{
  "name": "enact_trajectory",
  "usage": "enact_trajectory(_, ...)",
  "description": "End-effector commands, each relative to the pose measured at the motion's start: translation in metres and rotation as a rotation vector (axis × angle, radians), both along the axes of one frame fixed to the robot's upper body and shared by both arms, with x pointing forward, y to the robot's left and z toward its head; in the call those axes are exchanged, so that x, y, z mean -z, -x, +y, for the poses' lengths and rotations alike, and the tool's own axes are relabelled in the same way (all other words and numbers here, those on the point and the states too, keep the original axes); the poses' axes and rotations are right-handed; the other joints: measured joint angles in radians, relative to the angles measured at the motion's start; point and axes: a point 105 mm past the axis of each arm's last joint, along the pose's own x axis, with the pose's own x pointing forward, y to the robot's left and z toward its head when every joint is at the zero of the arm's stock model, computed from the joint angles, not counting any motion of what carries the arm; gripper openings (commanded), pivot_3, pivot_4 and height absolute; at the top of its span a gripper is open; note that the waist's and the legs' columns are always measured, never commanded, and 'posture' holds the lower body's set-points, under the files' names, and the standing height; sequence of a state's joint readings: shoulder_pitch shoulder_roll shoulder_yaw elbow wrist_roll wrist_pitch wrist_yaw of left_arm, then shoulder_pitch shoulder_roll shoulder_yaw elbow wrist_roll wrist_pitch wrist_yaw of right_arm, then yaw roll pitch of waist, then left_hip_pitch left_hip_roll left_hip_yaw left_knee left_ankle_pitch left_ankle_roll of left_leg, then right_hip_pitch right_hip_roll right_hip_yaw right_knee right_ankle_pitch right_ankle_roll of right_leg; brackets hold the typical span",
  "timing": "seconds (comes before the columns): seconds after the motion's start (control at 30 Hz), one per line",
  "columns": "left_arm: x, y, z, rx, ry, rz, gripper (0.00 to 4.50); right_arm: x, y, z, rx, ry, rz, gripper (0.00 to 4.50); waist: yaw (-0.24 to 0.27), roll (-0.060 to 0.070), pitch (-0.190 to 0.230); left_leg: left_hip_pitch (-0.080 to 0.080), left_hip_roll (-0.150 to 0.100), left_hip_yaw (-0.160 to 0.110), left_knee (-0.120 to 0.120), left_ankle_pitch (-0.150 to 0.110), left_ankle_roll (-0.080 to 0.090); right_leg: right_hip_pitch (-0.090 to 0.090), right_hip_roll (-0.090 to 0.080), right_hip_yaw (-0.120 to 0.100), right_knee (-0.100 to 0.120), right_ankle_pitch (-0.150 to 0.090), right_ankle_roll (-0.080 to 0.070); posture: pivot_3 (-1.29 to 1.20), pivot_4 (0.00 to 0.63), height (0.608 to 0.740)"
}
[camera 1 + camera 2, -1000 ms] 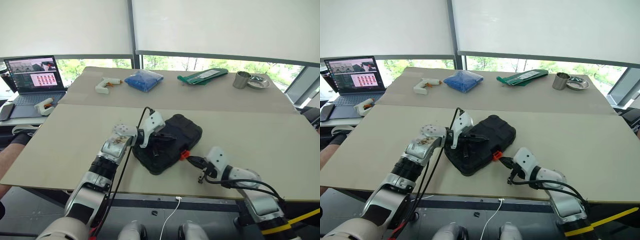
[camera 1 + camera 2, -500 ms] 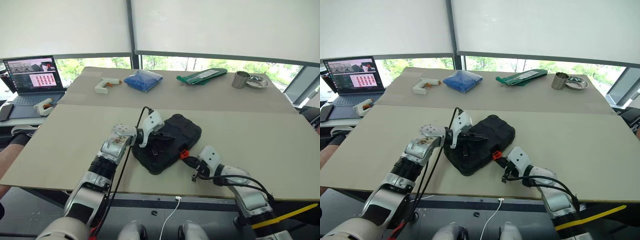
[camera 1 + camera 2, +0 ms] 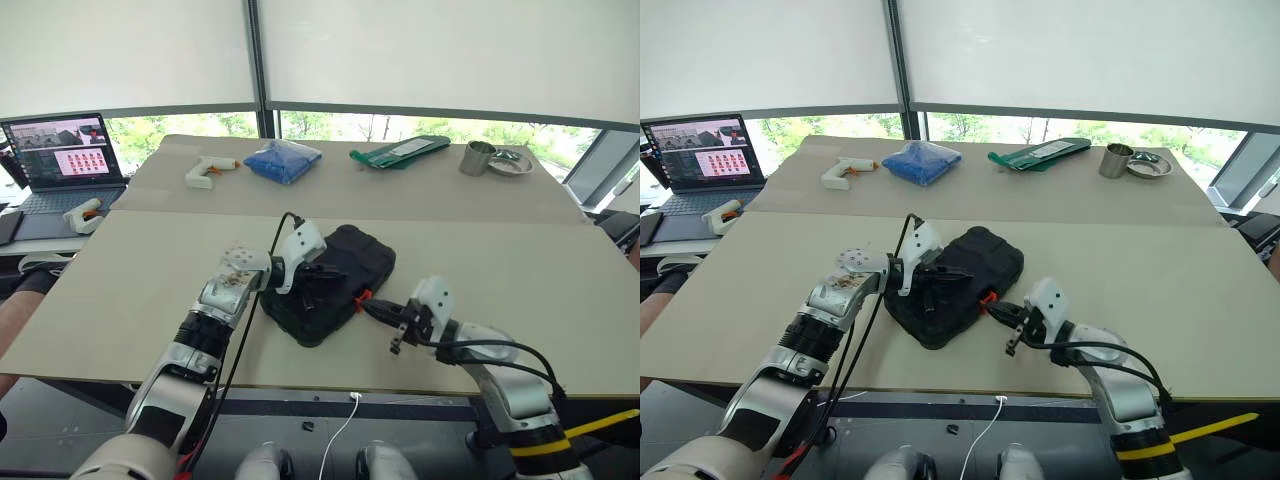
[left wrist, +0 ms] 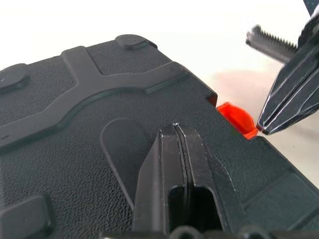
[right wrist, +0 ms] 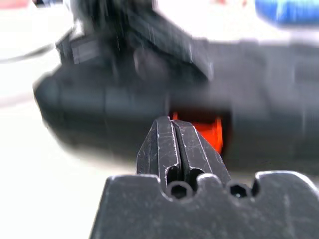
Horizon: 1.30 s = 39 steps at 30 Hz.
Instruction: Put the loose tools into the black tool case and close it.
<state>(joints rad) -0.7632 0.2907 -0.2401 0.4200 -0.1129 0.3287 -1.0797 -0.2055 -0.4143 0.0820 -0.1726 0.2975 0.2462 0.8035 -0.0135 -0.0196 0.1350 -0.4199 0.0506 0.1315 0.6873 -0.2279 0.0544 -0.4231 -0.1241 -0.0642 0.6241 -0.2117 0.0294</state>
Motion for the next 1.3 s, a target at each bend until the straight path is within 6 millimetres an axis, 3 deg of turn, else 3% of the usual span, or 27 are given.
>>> enact_trajectory(0.03, 0.047, 0.010, 0.013, -0.044, -0.086, 0.167, 0.03, -0.009, 0.003, 0.004, -0.016, -0.021, -0.033, 0.00, 0.002, 0.000, 0.000, 0.000, 0.000, 0.000, -0.001, 0.000, 0.000, 0.000, 0.000, 0.000, -0.001, 0.000, 0.000, 0.00, 0.150, 0.739)
enact_trajectory(0.17, 0.050, 0.012, 0.014, -0.042, -0.092, 0.176, 0.03, -0.010, 0.006, 0.002, -0.018, -0.025, -0.033, 0.00, 0.003, 0.000, 0.000, 0.000, -0.002, 0.001, -0.004, 0.000, 0.000, 0.001, -0.002, 0.000, -0.003, 0.000, 0.000, 0.00, 0.150, 0.739)
enact_trajectory(0.3, 0.049, 0.013, 0.015, -0.045, -0.088, 0.178, 0.03, -0.017, 0.016, -0.013, -0.003, -0.040, -0.015, 0.00, 0.005, 0.000, 0.000, -0.001, -0.002, 0.001, -0.005, 0.000, 0.000, 0.001, -0.002, 0.000, -0.004, 0.000, 0.000, 0.00, 0.150, 0.739)
enact_trajectory(0.53, 0.049, 0.014, 0.016, -0.047, -0.084, 0.181, 0.03, 0.007, 0.014, -0.039, 0.116, 0.031, 0.071, 0.00, 0.001, 0.001, -0.001, 0.001, -0.001, 0.001, -0.008, 0.000, 0.000, 0.002, -0.001, 0.000, -0.007, 0.000, 0.000, 0.00, 0.150, 0.739)
enact_trajectory(0.87, 0.051, 0.017, 0.018, -0.056, -0.081, 0.201, 0.03, 0.009, -0.014, -0.006, 0.067, 0.007, 0.031, 0.00, -0.007, 0.001, -0.002, 0.002, -0.001, 0.001, -0.009, 0.000, 0.000, 0.002, 0.000, 0.000, -0.009, 0.000, 0.000, 0.00, 0.150, 0.739)
enact_trajectory(1.03, 0.053, 0.021, 0.018, -0.047, -0.077, 0.210, 0.03, 0.005, -0.010, 0.006, 0.032, -0.028, 0.024, 0.00, -0.015, 0.001, -0.002, 0.005, -0.001, 0.000, -0.009, 0.000, 0.000, 0.004, 0.001, 0.000, -0.008, 0.003, -0.002, 0.00, 0.150, 0.739)
enact_trajectory(1.1, 0.048, 0.020, 0.018, -0.048, -0.034, 0.187, 0.03, 0.010, -0.003, 0.003, 0.028, -0.018, 0.039, 0.00, -0.016, 0.002, -0.002, 0.006, -0.001, 0.000, -0.010, 0.000, 0.000, 0.004, 0.001, 0.000, -0.008, 0.003, -0.003, 0.00, 0.150, 0.739)
enact_trajectory(1.23, 0.007, 0.024, 0.023, 0.001, 0.193, 0.082, 0.03, 0.005, 0.012, -0.011, 0.020, -0.005, 0.016, 0.00, -0.013, 0.003, -0.003, 0.005, -0.001, 0.000, -0.012, 0.000, -0.001, 0.002, 0.001, 0.000, -0.008, 0.003, -0.003, 0.00, 0.150, 0.739)
enact_trajectory(1.3, -0.014, 0.034, 0.034, 0.048, 0.262, -0.010, 0.54, -0.004, 0.018, -0.022, 0.024, -0.037, 0.019, 0.00, -0.010, 0.002, -0.002, 0.003, 0.000, 0.001, -0.013, 0.000, 0.000, 0.001, 0.001, 0.001, -0.009, 0.003, -0.003, 0.00, 0.150, 0.739)
